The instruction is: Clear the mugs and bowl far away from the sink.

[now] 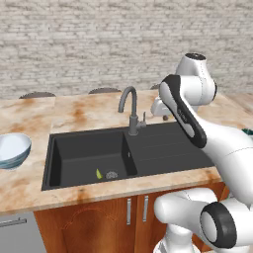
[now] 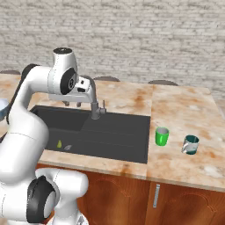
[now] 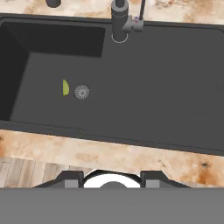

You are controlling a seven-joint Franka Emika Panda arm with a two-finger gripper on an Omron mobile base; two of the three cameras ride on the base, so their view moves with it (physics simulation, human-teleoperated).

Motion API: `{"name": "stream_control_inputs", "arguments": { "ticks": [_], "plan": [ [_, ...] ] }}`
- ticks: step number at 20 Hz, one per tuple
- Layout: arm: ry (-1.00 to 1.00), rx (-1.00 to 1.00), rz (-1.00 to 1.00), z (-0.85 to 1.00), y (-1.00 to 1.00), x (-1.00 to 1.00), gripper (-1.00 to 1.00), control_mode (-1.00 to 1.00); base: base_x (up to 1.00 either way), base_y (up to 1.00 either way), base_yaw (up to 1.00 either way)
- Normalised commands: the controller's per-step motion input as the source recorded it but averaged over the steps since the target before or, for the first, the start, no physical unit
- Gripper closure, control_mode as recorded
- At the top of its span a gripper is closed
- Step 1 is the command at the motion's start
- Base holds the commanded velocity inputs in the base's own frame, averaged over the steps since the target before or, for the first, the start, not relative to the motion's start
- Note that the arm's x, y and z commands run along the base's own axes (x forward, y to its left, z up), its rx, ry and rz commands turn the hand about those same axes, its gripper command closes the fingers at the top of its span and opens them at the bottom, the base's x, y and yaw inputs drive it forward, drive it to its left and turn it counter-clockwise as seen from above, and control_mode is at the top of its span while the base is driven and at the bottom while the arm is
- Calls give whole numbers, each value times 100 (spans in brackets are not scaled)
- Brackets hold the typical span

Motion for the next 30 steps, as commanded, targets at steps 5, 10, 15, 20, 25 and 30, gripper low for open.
{"name": "stream_control_inputs", "arguments": {
  "ticks": [5,10,15,20,25,30],
  "plan": [
    [-2,0,0,0,-4,-29,-100,-100,0,0,0],
    [-1,0,-2,-3,-35,-59,-100,-100,0,0,0],
    [0,0,0,-19,-49,-43,-100,-100,0,0,0],
    [0,0,-2,-32,-58,-19,-100,-100,0,0,0],
    [0,0,0,-24,-47,0,-100,-100,0,0,0],
    [9,0,0,-7,-56,0,-100,-100,0,0,0]
  ]
}}
